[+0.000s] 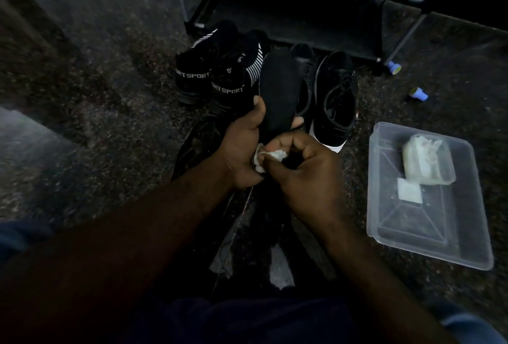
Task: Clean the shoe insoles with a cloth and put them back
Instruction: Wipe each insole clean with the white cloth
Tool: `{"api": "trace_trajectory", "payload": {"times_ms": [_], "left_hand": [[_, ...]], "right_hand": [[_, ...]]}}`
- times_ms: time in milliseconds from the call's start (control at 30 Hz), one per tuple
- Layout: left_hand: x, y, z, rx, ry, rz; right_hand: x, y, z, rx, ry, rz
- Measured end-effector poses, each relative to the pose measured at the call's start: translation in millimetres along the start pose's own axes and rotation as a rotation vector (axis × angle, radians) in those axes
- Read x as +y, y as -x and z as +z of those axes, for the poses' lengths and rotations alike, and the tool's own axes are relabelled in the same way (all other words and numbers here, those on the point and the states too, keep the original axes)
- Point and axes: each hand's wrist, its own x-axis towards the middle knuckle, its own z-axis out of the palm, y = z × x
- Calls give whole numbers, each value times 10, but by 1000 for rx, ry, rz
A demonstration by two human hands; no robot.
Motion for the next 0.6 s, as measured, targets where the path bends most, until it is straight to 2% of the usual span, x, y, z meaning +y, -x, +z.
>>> {"api": "trace_trajectory", "payload": {"times_ms": [167, 233, 367, 467, 600], "left_hand": [[-117, 15, 20, -168, -101, -116], [-153, 19, 46, -157, -117, -117], [-93, 40, 47, -104, -71, -113], [43, -12, 4, 23, -3, 22], [103, -23, 3, 47, 2, 52]], "right_hand": [[67, -49, -17, 180, 113, 2], [80, -82, -65, 201, 112, 39], [22, -54, -47, 91, 57, 49], [-20, -16, 8, -27, 25, 24], [-17, -8, 26, -31, 87, -62]]}}
